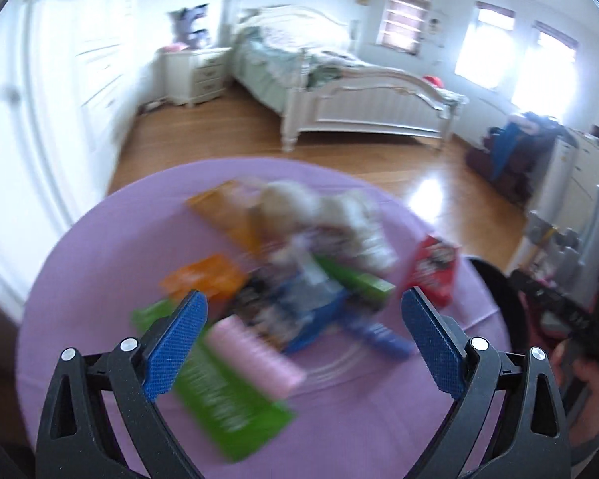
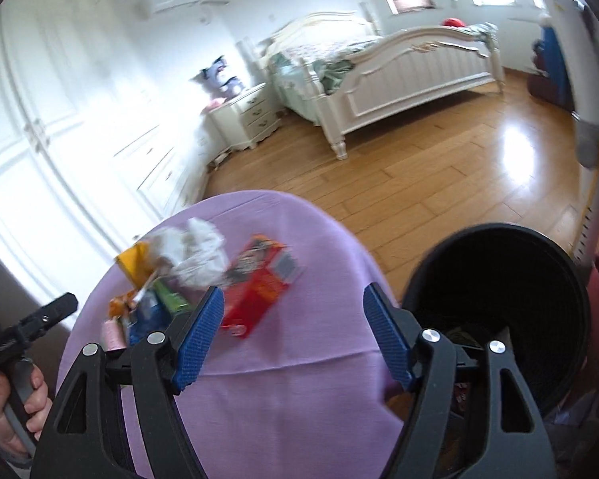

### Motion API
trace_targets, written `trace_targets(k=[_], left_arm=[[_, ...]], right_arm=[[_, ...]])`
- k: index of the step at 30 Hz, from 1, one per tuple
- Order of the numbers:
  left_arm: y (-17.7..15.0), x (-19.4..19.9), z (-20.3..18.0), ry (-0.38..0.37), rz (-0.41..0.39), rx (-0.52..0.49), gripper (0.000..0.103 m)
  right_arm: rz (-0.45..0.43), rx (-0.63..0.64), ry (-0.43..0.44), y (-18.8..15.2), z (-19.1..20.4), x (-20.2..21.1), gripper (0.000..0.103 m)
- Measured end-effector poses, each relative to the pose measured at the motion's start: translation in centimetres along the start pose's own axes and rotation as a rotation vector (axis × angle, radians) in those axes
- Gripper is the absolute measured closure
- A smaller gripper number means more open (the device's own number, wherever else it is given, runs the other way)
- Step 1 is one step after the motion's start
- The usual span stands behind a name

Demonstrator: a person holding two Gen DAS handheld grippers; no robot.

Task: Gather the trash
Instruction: 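Move both open grippers back over the remaining trash on the table, then grasp the yellow paper cone with the right gripper while the left closes on the green packet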

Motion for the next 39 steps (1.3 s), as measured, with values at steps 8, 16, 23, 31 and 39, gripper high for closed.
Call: trace_targets(k=[8, 16, 23, 31, 39], left_arm=[[-4.3, -2.8, 7.6, 0.079, 0.185, 0.099, 0.007], [-4.2, -4.6, 8.4, 0.118, 0.187, 0.011, 0.007], [-2.6, -5.3, 10.8, 0.163, 0.177, -0.029, 0.036], [-1.9, -5.1, 12.7, 0.091, 0.160, -0.026, 0.069], [-3.6, -3.8, 10.5, 0.075, 0.173, 0.068, 0.022]], right_arm=[[0.092, 0.198, 0.090, -0.1, 9.7, -3.9, 0.036], [0.171, 0.406, 0.111, -0.1, 16.6, -8.0, 0.056], [0.213, 0.452, 0.092, 1.2, 19.4, -12.7, 0.057], [0.285, 0.486, 0.041, 1.1, 20.2, -17.0, 0.095], [0.207, 0.397, 0.115, 0.1, 19.2, -11.9, 0.101]])
Point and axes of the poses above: each gripper's, at about its wrist camera, not at the fingertips, and x roughly against the way its jaws point, z to its left, y to its top, the point moved 3 cm from there along -x, roughly the way its jaws point, and after that the axes turned 1 degree about x, right-handed, at the moved point
